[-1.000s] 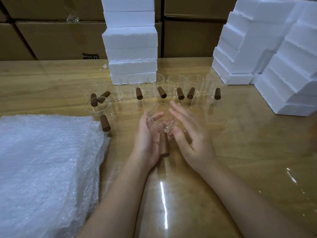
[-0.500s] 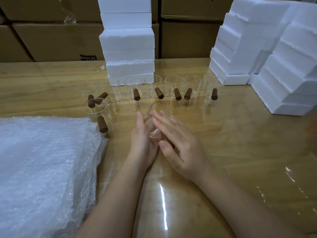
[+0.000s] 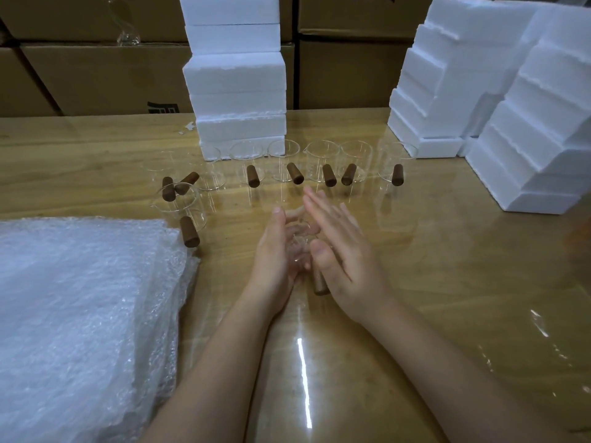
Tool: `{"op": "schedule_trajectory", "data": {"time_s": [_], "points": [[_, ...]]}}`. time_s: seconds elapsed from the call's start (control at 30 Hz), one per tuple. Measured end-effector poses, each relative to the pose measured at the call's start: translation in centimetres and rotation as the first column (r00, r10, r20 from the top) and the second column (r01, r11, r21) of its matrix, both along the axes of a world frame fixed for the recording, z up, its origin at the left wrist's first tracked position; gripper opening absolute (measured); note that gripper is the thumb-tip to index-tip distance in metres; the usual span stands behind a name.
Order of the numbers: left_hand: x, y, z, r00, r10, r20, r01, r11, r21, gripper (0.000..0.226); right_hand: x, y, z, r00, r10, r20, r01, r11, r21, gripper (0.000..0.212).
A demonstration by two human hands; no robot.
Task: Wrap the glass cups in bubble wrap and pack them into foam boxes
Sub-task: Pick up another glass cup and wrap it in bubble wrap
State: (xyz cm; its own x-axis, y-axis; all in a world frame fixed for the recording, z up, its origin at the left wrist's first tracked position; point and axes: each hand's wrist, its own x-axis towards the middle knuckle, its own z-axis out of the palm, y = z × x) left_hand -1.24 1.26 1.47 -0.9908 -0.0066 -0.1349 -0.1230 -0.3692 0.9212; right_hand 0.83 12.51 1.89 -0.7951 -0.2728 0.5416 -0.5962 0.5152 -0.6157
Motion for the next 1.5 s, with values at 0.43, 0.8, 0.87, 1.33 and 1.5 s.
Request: {"op": "schedule_trajectory", "data": {"time_s": [0.43, 0.8, 0.87, 1.33, 1.5], "points": [[-1.3, -1.2, -1.3, 0.991, 0.121, 0.065, -0.133, 0.963, 0.233, 0.043, -0.4, 0.2, -0.6, 0.992, 0.006, 0.129, 0.001, 0.998, -0.056, 0.056], [-1.2, -1.5, -0.9, 0.976, 0.18, 0.119, -0.213, 0.883, 0.417, 0.042, 0.4, -0.3, -0.4, 0.999, -0.01, -0.043, 0.01, 1.0, -0.012, 0.05], [-1.2, -1.4, -0.9, 0.977, 0.174, 0.121, -0.209, 0.884, 0.419, 0.042, 0.4, -0.3, -0.3, 0.998, -0.019, -0.066, 0.018, 1.0, -0.013, 0.049], [-0.8, -1.5, -0.9, 0.978, 0.198, 0.065, -0.206, 0.962, 0.179, 0.047, 1.1, -1.0, -0.3, 0.968, 0.095, -0.232, -0.078, 0.994, 0.082, 0.044], [-0.5, -0.9, -1.0, 0.993, 0.108, -0.048, -0.109, 0.994, -0.016, 0.051, 0.9, -0.9, -0.2, 0.975, 0.069, -0.209, -0.065, 0.998, 0.026, 0.044]]}}
